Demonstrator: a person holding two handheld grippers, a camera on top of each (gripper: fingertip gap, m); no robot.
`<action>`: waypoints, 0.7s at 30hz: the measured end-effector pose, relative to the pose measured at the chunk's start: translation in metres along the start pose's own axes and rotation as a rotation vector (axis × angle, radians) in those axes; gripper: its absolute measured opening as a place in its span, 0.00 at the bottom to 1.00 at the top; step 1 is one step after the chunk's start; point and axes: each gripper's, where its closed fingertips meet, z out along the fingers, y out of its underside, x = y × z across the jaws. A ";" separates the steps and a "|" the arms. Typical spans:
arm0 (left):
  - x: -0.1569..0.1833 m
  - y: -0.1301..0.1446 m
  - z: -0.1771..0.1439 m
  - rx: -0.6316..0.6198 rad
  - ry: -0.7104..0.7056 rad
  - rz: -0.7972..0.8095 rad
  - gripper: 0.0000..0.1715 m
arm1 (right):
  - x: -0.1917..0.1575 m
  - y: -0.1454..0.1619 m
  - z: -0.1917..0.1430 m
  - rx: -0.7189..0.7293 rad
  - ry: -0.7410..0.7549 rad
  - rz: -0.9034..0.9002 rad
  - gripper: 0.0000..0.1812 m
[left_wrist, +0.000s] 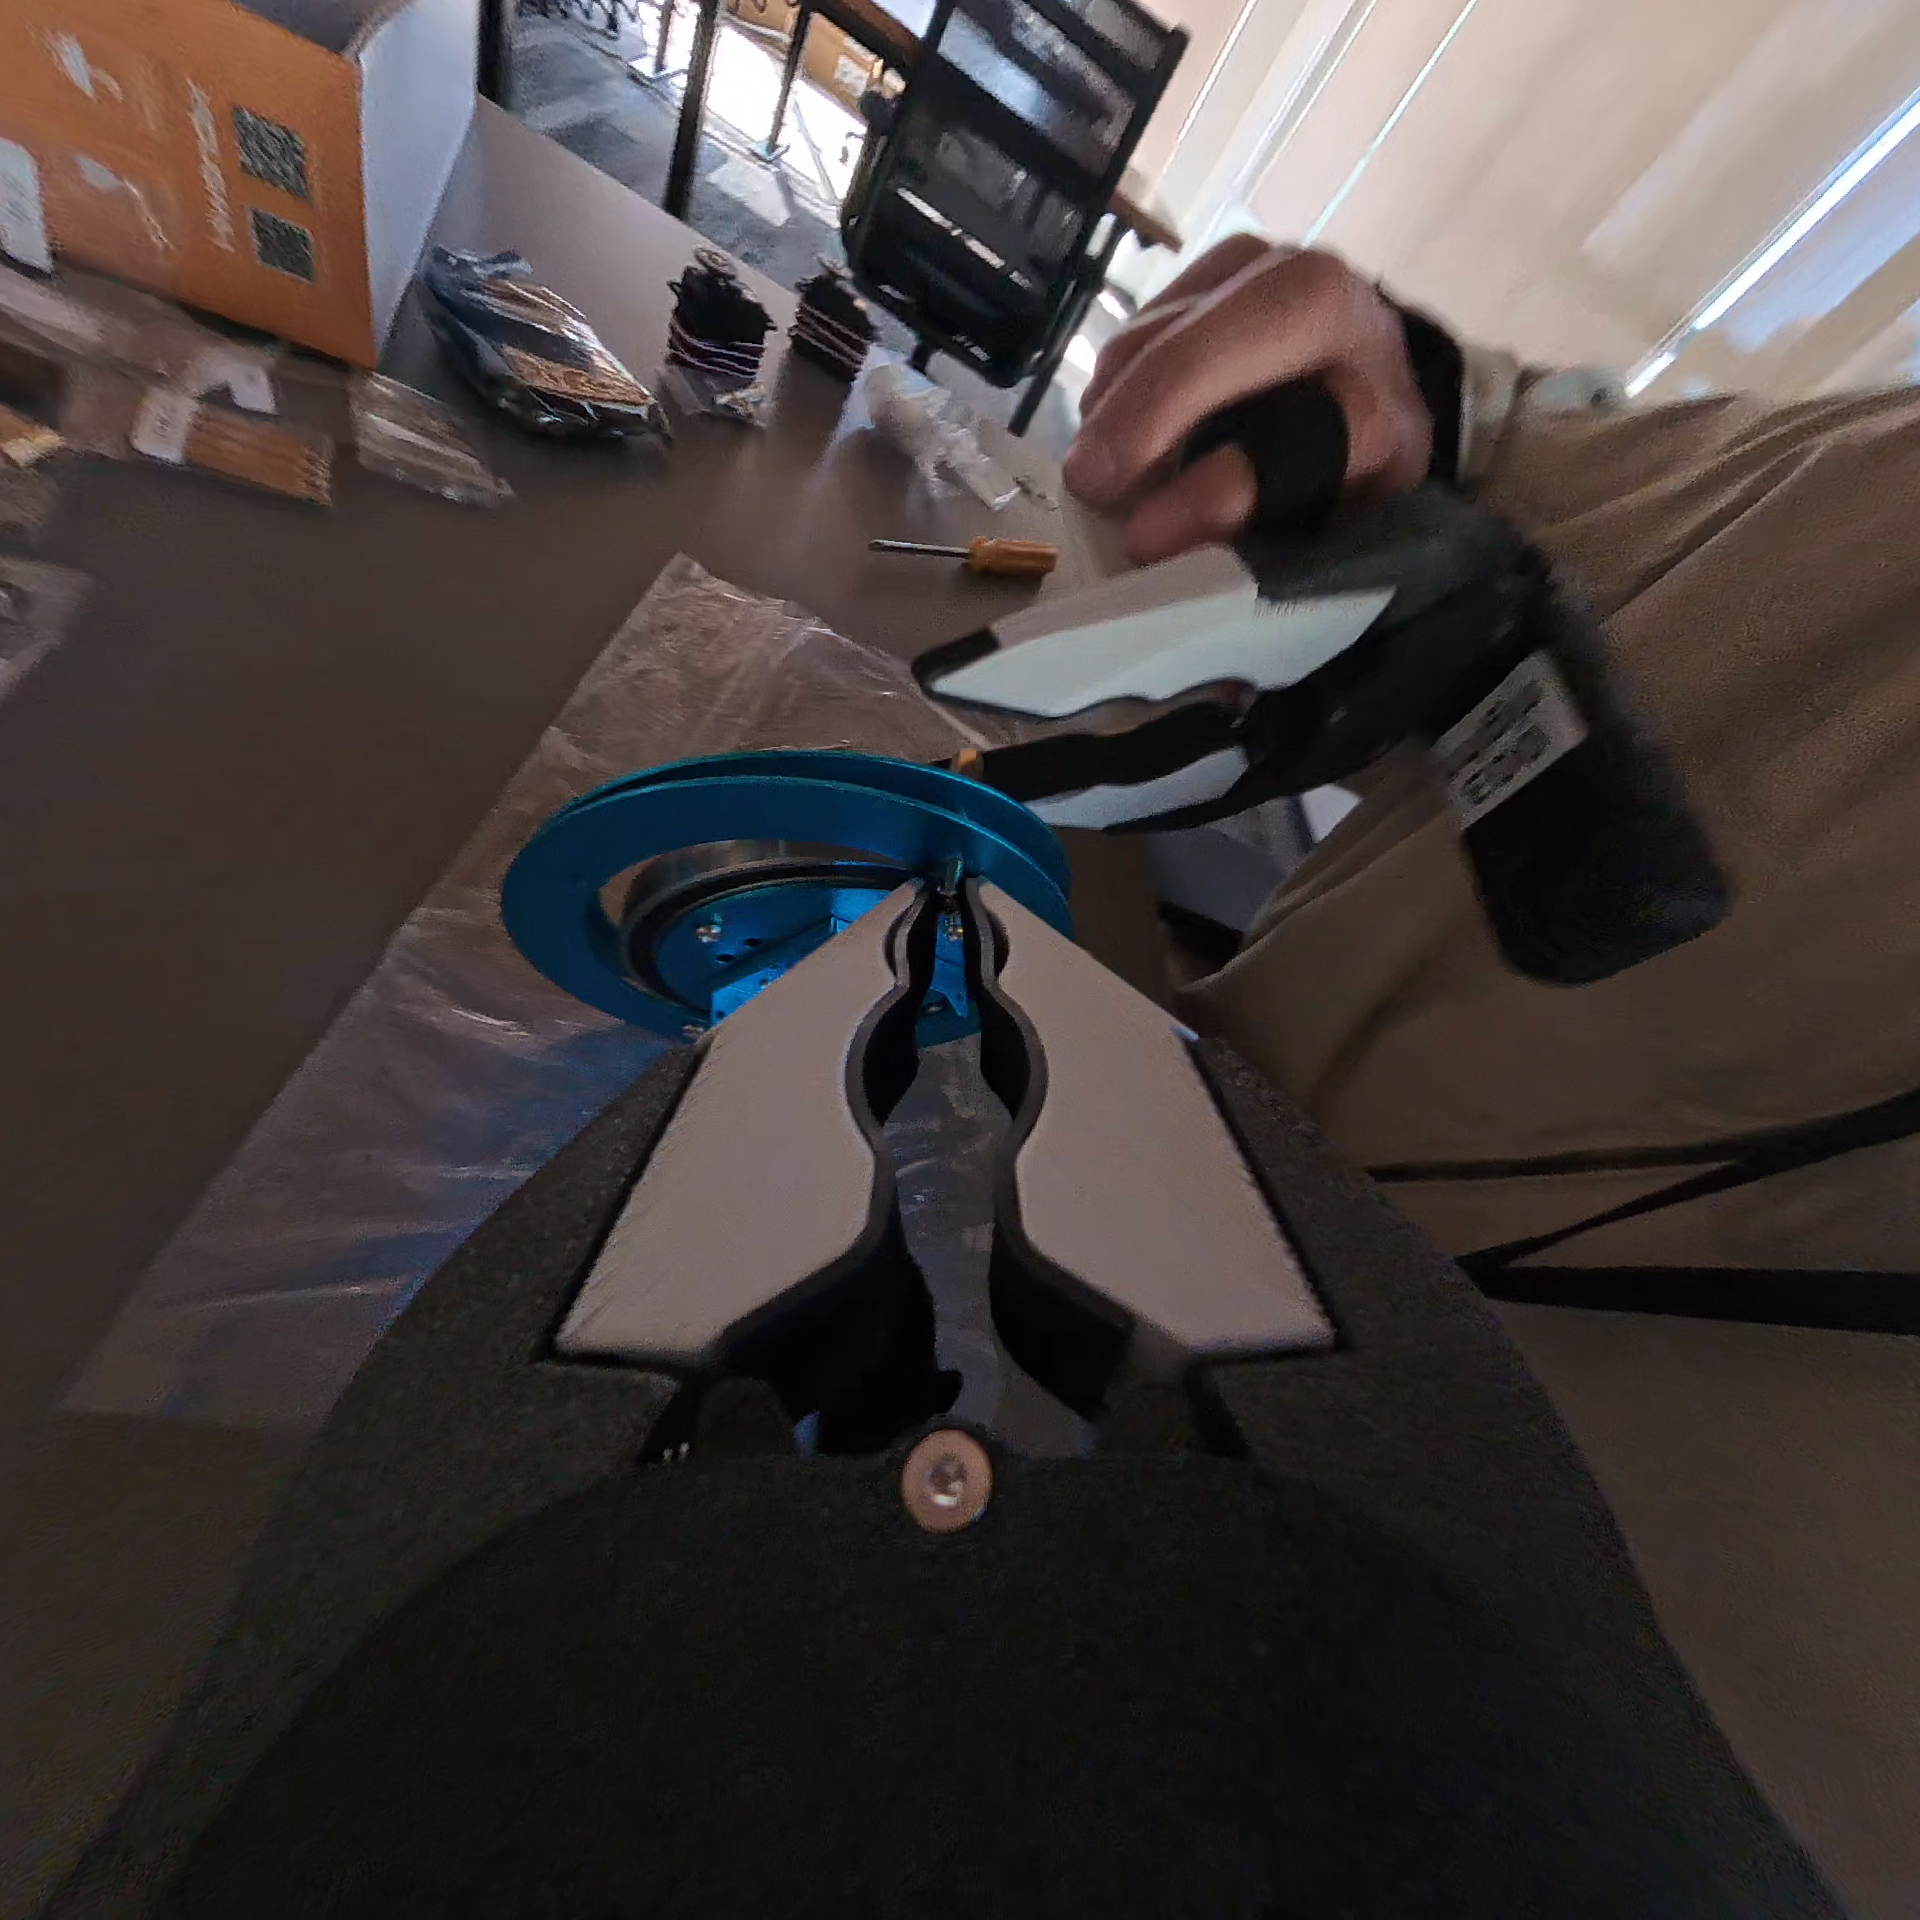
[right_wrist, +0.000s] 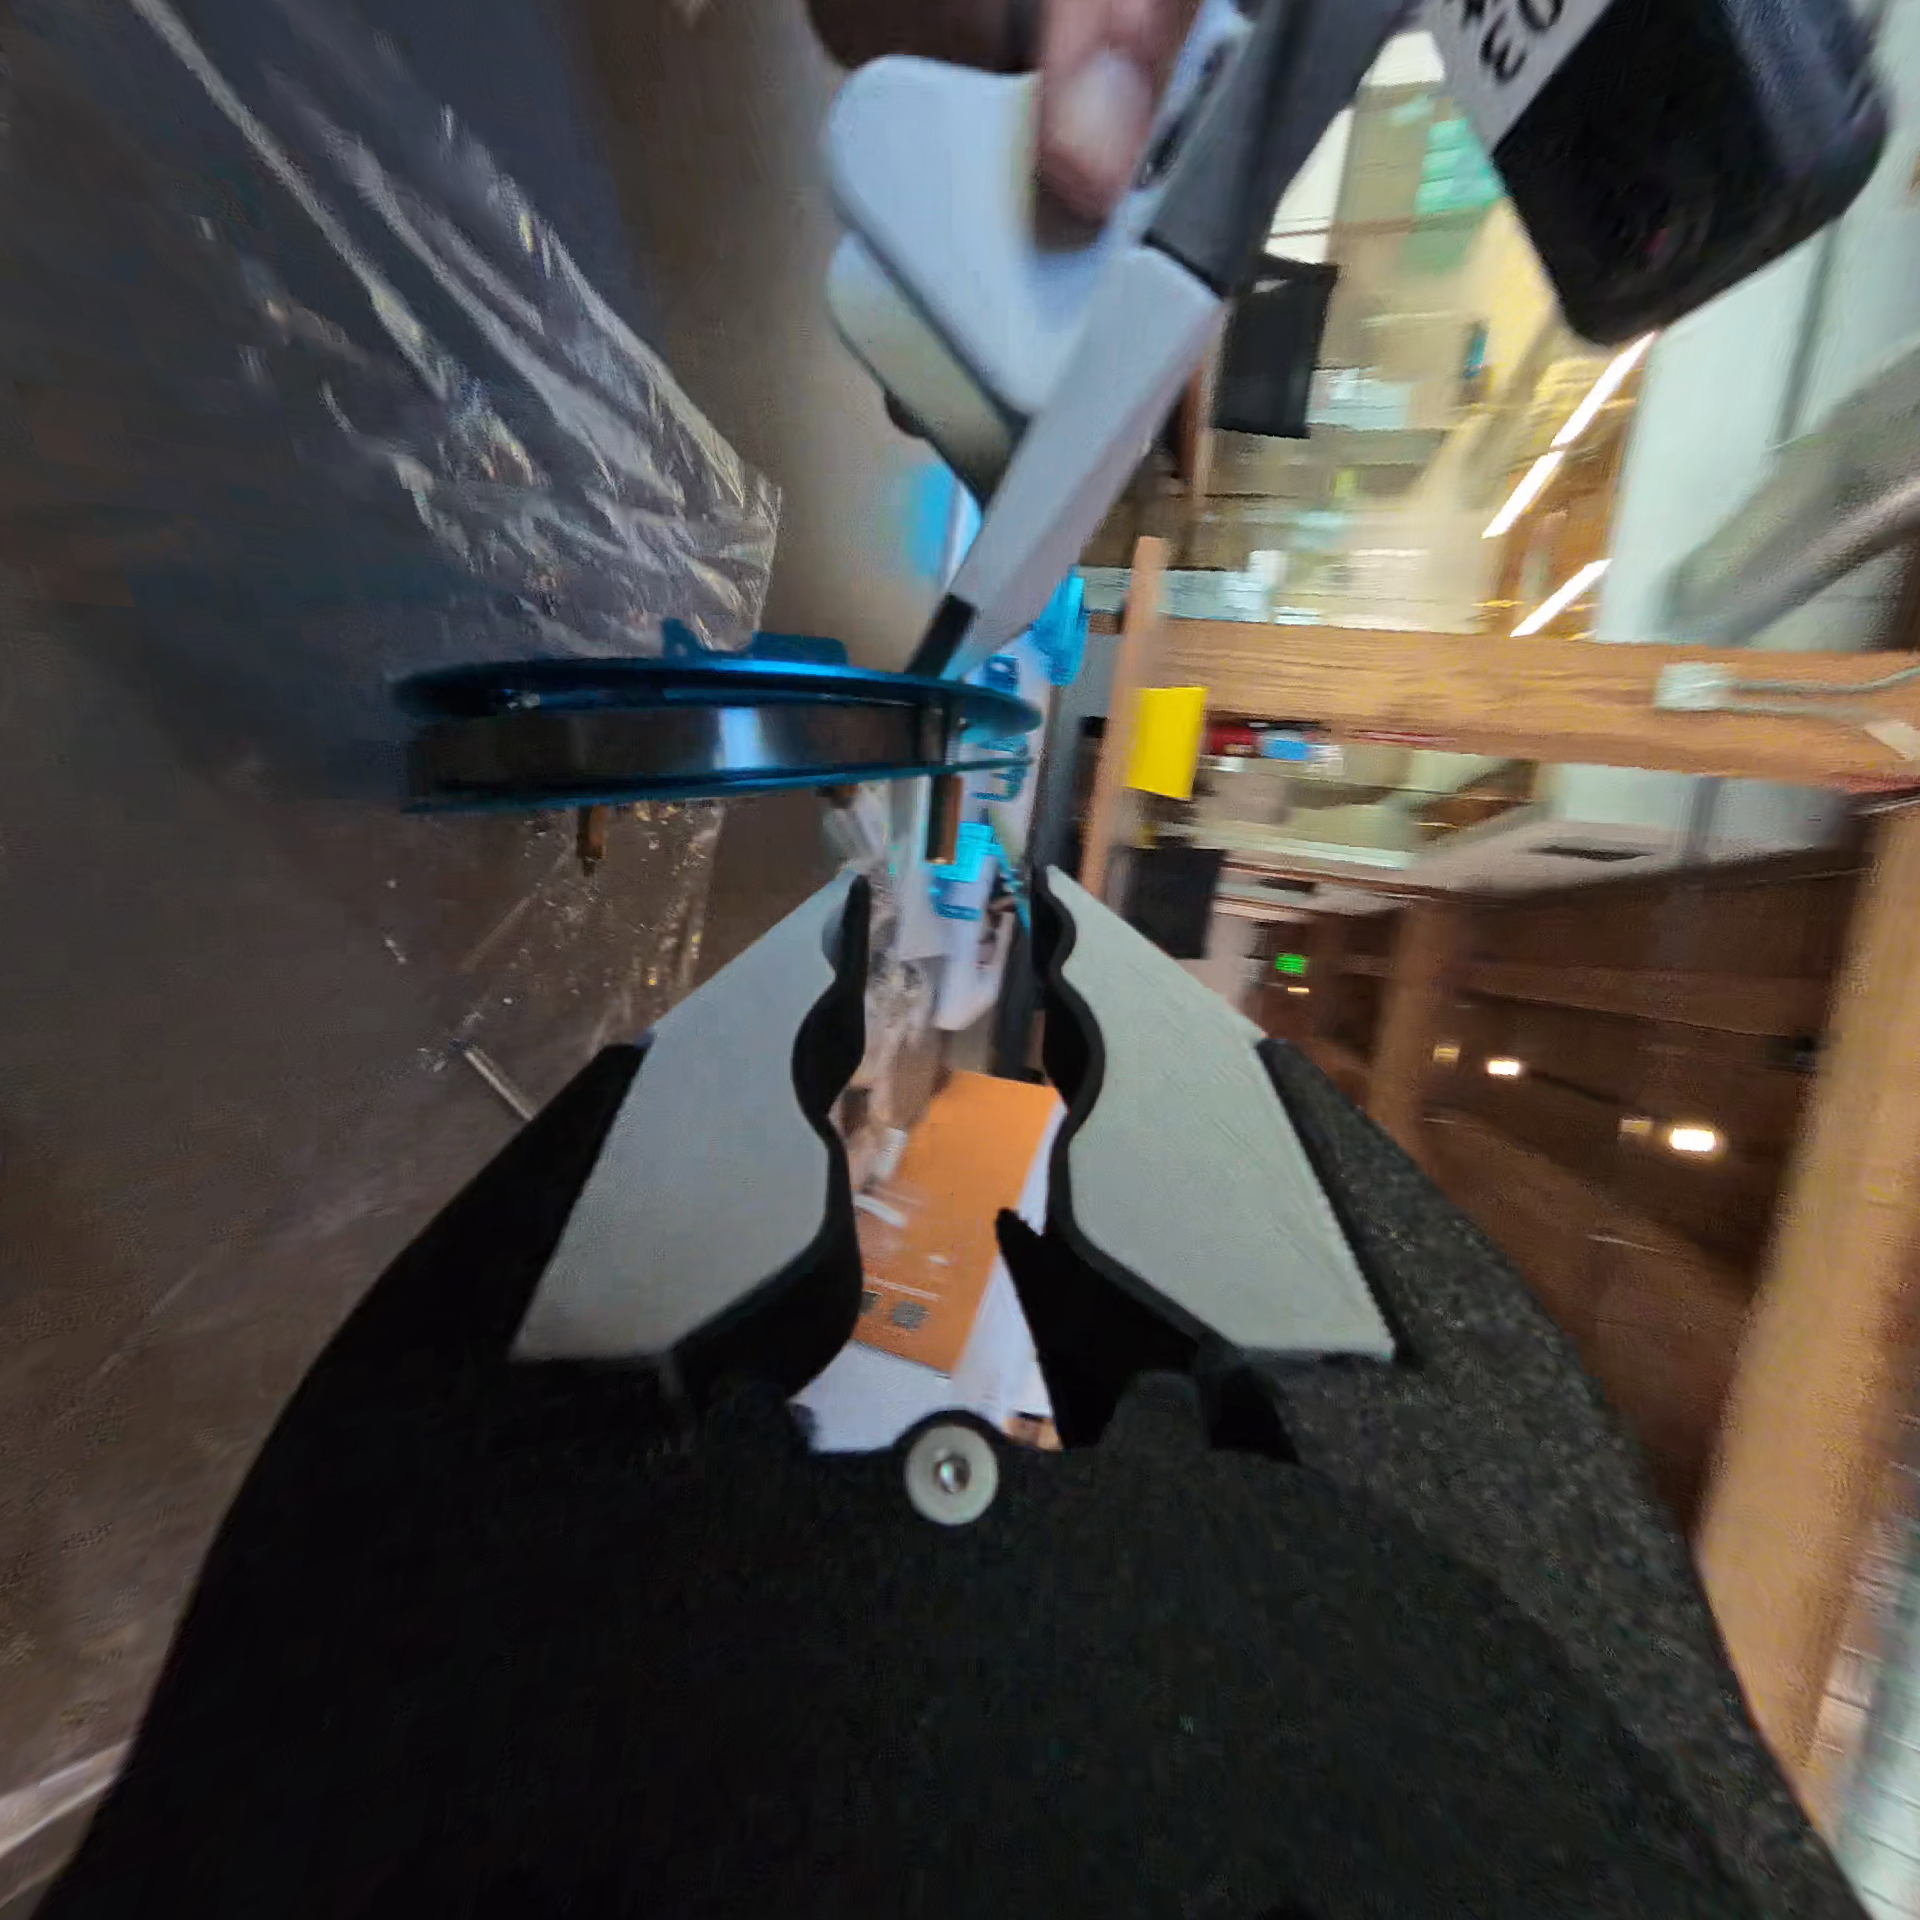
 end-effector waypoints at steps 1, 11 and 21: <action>0.001 0.001 0.000 0.005 0.030 -0.033 0.01 | -0.002 -0.001 0.001 -0.005 0.039 -0.036 0.16; -0.003 -0.002 -0.005 0.089 0.215 -0.375 0.01 | 0.007 -0.015 0.011 0.027 0.255 -0.227 0.03; -0.011 0.002 0.000 -0.051 -0.298 0.449 0.01 | -0.010 -0.013 0.012 0.139 -0.684 0.448 0.02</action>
